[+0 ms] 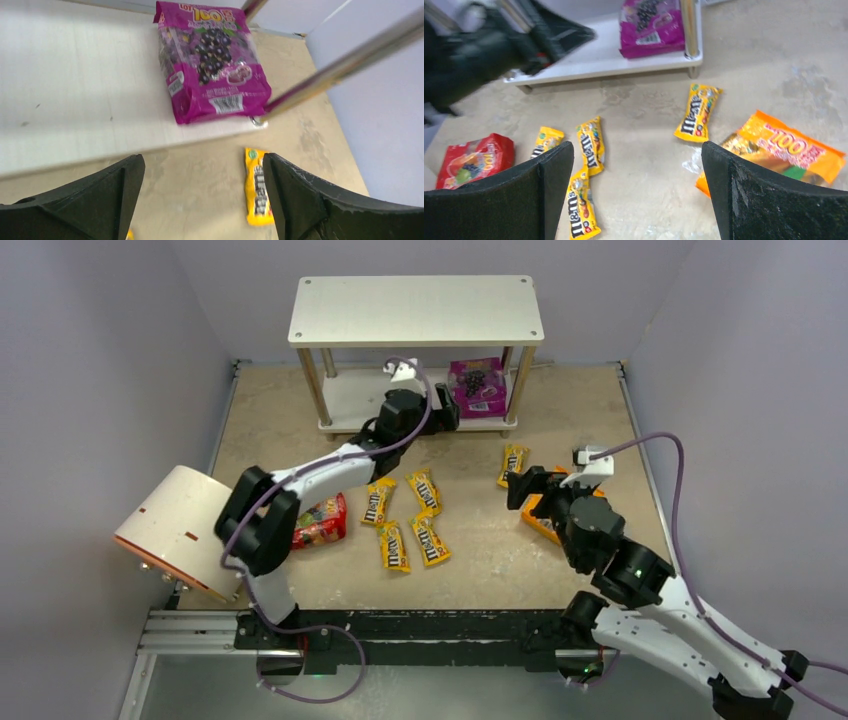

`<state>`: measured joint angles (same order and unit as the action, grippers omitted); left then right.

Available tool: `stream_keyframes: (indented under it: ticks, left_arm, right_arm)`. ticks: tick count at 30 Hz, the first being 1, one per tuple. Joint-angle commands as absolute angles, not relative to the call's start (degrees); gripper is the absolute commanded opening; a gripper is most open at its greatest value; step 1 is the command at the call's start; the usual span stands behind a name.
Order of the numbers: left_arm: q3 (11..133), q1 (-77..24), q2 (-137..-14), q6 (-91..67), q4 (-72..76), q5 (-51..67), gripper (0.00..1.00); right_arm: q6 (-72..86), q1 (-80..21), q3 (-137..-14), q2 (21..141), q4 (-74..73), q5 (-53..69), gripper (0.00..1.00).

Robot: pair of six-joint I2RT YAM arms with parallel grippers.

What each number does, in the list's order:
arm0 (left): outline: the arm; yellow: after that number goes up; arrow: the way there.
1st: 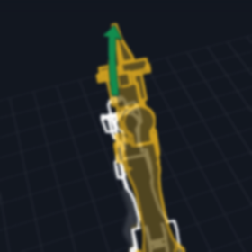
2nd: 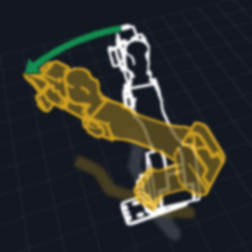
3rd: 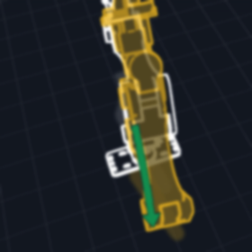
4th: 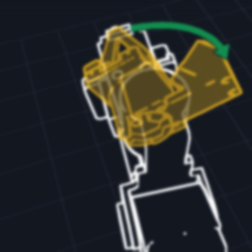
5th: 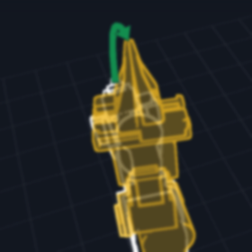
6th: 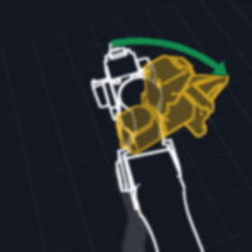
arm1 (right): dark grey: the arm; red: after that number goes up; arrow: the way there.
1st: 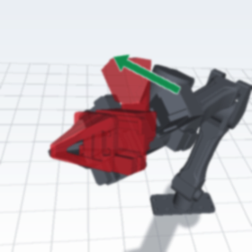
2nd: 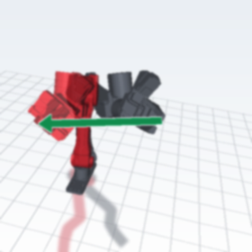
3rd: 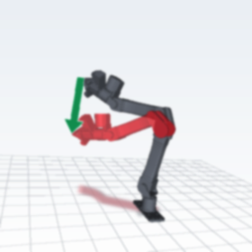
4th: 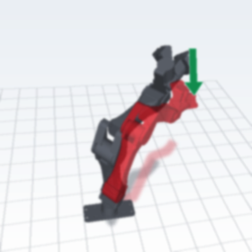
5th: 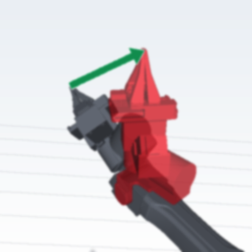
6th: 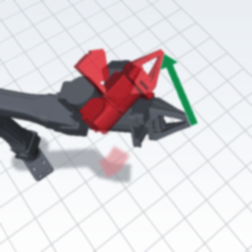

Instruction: Place and organize the candy bags onto the shelf

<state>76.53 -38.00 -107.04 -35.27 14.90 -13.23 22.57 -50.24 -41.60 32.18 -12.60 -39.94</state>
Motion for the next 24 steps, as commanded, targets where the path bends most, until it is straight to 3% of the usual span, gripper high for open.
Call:
stream_keyframes:
  ticks: [1, 7, 10, 16, 21, 24]
  left_arm:
    - [64.53, -38.92, -94.00, -32.96, 15.72, -8.23, 0.93]
    - [46.93, -41.27, -77.48, -31.23, 12.23, -7.01, 0.95]
    - [42.18, -41.53, -68.62, -32.91, 5.80, -12.34, 0.96]
    - [32.73, -41.53, -55.94, -35.55, 3.64, -13.70, 0.98]
    - [31.55, -41.49, -54.16, -36.01, 1.09, -13.98, 0.98]
    - [31.62, -41.52, -55.14, -35.45, 1.32, -12.95, 0.98]
  right_arm:
    - [31.17, -50.20, -44.67, 36.46, -21.01, -43.98, 0.99]
    - [31.41, -50.15, -47.14, 49.04, -21.35, -36.67, 0.99]
    - [33.77, -48.11, -49.90, 55.41, -23.73, -36.71, 0.99]
    - [36.86, -22.80, -47.48, 58.70, -25.01, -22.81, 0.99]
    - [38.17, -5.41, -43.36, 56.72, -24.39, -16.36, 0.97]
    - [38.55, -0.25, -40.33, 58.19, -21.97, -12.85, 0.95]
